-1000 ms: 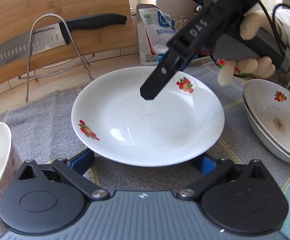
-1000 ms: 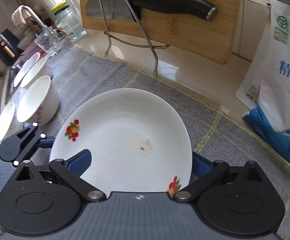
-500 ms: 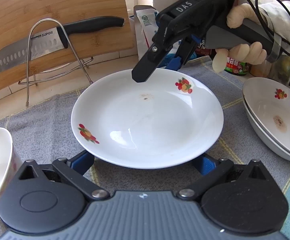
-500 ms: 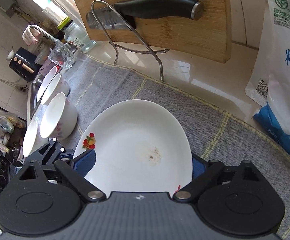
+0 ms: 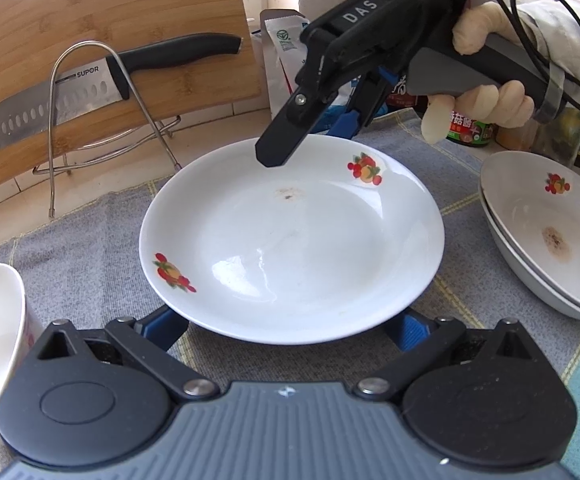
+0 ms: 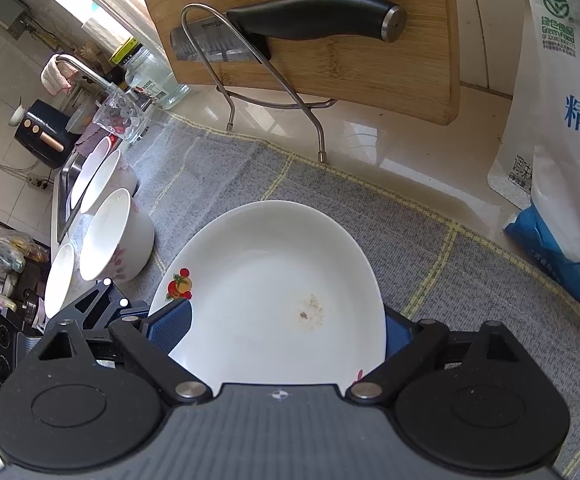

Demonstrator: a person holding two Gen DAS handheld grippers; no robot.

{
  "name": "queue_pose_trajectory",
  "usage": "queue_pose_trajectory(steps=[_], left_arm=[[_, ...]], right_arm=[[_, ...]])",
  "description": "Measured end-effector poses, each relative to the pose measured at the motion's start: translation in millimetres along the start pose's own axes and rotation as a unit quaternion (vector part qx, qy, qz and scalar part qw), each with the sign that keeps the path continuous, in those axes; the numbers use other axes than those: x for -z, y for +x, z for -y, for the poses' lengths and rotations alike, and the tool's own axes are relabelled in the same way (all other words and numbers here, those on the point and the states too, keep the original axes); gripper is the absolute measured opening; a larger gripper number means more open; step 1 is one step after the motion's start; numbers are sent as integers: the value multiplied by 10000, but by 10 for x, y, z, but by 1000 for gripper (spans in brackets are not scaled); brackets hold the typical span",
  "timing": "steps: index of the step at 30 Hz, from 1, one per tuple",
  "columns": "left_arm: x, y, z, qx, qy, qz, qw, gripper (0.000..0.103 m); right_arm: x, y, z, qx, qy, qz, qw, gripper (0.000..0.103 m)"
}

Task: Organize plates and bowls
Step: 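Lift the flower-print plate off the towel with the right gripper, then carry the plate onto the plate stack and open the right gripper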

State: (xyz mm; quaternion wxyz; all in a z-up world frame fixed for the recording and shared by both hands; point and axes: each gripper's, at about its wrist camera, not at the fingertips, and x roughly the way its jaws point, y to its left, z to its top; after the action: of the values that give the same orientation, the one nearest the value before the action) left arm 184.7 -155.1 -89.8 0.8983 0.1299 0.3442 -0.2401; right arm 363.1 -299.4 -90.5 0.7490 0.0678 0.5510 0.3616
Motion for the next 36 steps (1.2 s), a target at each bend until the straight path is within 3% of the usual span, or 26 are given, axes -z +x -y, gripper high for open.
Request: queue_pose_trajectory(steps=[20, 36], left_arm=[[-133, -385, 35, 154, 246, 10, 9996, 101], [-209, -723, 265, 607, 739, 132, 9953, 102]], right_arm=[[263, -303, -353, 97, 53, 419, 9991, 98], [795, -706, -556, 363, 408, 924, 9942, 98]])
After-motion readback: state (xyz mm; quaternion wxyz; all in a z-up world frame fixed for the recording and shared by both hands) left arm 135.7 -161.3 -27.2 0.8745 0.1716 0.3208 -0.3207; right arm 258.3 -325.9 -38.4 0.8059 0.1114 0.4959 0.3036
